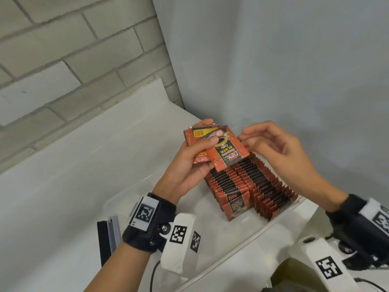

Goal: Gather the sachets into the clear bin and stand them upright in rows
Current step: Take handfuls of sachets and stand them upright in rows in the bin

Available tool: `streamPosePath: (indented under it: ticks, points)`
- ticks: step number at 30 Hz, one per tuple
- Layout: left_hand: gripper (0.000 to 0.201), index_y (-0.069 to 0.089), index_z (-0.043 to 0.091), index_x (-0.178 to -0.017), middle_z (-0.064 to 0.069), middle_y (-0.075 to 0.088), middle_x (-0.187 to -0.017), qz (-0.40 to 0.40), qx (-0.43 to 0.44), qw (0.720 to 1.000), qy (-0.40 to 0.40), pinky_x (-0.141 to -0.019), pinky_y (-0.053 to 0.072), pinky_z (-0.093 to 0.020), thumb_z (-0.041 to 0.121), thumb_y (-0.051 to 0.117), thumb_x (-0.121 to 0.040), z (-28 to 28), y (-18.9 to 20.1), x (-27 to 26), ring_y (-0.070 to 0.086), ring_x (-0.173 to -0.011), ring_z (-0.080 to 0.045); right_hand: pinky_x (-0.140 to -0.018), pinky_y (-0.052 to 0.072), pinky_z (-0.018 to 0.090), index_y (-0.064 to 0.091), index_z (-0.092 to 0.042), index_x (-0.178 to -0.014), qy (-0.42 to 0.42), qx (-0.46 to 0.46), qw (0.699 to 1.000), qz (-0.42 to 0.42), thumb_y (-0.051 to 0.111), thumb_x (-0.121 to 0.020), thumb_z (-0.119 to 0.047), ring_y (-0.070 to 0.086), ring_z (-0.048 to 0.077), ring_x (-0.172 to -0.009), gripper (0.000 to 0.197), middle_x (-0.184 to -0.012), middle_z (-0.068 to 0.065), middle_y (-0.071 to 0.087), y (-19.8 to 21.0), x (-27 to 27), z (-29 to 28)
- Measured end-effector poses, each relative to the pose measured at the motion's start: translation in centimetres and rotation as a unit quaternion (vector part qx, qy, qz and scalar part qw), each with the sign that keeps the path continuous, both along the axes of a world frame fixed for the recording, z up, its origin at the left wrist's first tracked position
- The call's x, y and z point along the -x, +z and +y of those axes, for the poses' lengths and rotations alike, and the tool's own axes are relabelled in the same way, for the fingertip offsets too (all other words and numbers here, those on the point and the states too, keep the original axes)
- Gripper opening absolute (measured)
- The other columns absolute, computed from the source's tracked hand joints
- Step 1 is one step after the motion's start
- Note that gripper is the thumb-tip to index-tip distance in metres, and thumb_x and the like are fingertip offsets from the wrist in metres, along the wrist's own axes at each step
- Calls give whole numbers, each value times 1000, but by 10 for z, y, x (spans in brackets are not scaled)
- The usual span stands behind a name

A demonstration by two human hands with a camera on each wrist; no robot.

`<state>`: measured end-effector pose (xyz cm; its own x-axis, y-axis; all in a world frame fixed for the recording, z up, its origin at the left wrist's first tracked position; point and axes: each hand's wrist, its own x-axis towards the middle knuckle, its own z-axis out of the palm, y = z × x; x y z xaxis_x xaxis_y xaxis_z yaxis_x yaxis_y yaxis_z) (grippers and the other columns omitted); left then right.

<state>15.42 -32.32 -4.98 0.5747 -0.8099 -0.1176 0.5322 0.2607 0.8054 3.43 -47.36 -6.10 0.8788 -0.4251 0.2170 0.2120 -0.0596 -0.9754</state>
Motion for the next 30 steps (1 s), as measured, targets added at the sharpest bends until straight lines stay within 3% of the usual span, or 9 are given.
streamPosePath:
  ticks: [1,3,4,11,15,18,21,25,30]
  points:
    - [34,62,21,-109,-11,68,-112,4,13,1000,11,-91,53,-42,2,61,-81,0,0,0,66,-104,-27,-82,52,22,65,-17,-96,5,-10,1000,10,61,-91,-21,69,15,-85,8,-93,3,73,2,0,0]
    - [34,60,22,-109,-11,65,-115,7,36,999,30,-91,53,-40,2,60,-82,-1,-1,-2,65,-104,-26,-81,53,23,67,-22,-89,41,-8,998,42,65,-80,-54,69,18,-81,33,-90,5,73,3,1,-1]
    - [34,59,22,-110,-11,64,-114,6,46,998,35,-91,53,-39,2,59,-82,-1,-2,-2,65,-104,-25,-80,53,22,68,-24,-85,61,2,996,59,66,-74,-60,69,18,-79,38,-88,6,73,3,2,-1]
    - [38,54,21,-115,-9,64,-112,-28,70,997,21,-92,52,-39,4,62,-82,-3,-7,-2,63,-106,-25,-68,55,18,69,-6,-94,105,-3,991,83,72,-71,-21,68,10,-66,27,-77,1,74,5,1,4]
    - [53,53,22,-117,-11,64,-113,-37,75,996,16,-94,50,-41,8,76,-71,-3,-8,-3,62,-108,-26,-71,55,18,66,-4,-88,92,-19,992,79,71,-73,-17,70,11,-68,21,-77,4,75,5,1,3]
    - [51,54,21,-116,-12,63,-116,-30,76,997,15,-99,47,-43,10,77,-72,-4,-9,-3,60,-112,-28,-72,56,21,55,0,-85,72,-56,994,60,69,-74,-13,72,19,-72,22,-80,13,74,5,0,1]
    - [45,54,20,-116,-14,62,-117,-5,71,997,21,-101,46,-45,23,75,-76,-2,-7,-4,59,-114,-29,-72,55,22,55,-6,-87,60,-77,995,34,68,-74,-14,69,19,-69,20,-75,10,73,7,5,-5]
    - [36,61,23,-109,-13,64,-98,17,43,998,53,-88,54,-42,35,70,-76,-1,-5,-7,65,-91,-24,-75,52,19,70,-15,-89,133,53,988,63,70,-77,-20,66,12,-77,13,-83,0,72,7,19,-13]
    - [28,58,21,-105,-13,65,-90,30,34,997,69,-79,57,-36,32,63,-80,-2,-2,-5,65,-81,-24,-65,44,13,75,-26,-92,183,320,926,79,72,-82,-28,59,12,-73,11,-80,-13,67,-1,20,-9]
